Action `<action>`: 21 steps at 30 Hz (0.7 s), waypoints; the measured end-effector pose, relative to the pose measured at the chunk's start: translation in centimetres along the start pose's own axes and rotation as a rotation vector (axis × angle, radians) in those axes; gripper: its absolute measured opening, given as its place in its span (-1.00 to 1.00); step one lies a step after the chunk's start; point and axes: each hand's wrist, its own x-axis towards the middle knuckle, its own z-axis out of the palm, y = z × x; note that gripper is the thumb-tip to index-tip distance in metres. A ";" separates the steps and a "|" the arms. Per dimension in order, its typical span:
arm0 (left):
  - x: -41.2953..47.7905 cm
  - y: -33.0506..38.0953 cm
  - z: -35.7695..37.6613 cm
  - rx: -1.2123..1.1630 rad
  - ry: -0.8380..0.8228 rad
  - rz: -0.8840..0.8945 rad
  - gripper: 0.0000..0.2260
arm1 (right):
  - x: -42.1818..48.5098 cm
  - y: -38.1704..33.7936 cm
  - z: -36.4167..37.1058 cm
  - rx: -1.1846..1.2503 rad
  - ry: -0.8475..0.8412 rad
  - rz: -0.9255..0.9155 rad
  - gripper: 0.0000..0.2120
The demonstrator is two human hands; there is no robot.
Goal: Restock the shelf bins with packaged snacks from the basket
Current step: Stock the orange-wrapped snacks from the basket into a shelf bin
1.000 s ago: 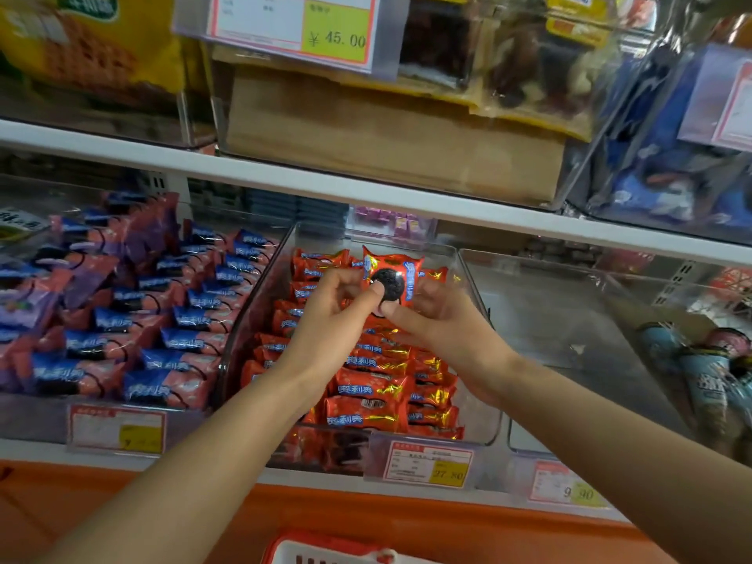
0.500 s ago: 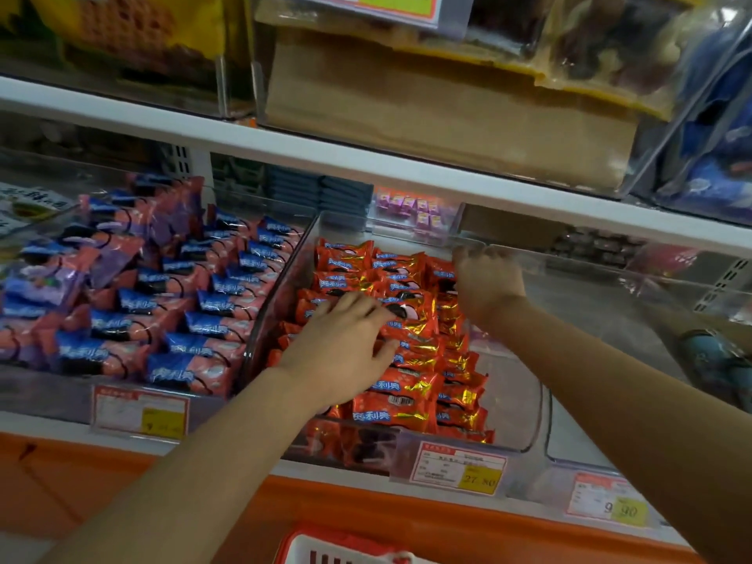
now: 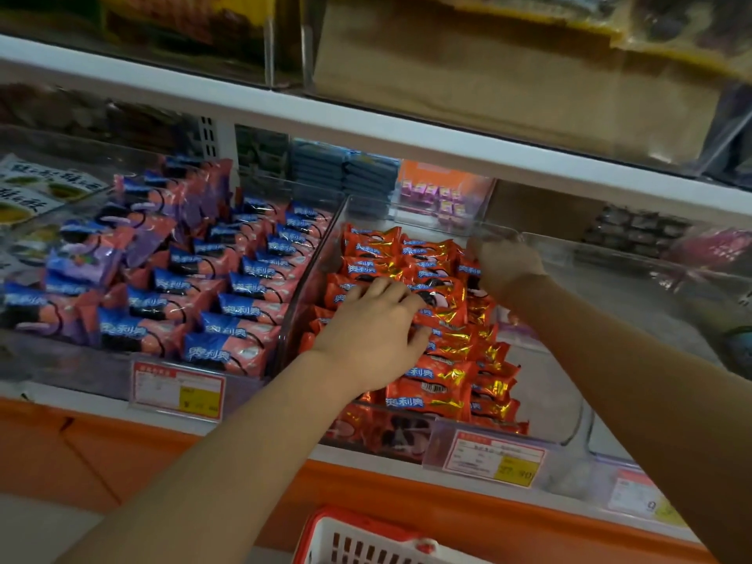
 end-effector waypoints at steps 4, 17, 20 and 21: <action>-0.1 0.0 0.0 0.013 -0.005 0.001 -0.58 | -0.1 0.1 -0.2 -0.065 0.013 -0.022 -0.62; 0.0 0.5 -0.7 0.041 -0.103 -0.037 -0.58 | -3.5 -0.3 -0.6 -0.006 -0.111 -0.132 -0.52; 0.1 1.3 -1.8 0.103 -0.121 -0.085 -0.59 | -6.1 -0.3 -1.6 0.014 -0.105 -0.126 -0.59; 0.0 1.7 -2.2 0.127 -0.095 -0.098 -0.60 | -7.0 -0.2 -1.9 0.055 -0.092 -0.115 -0.60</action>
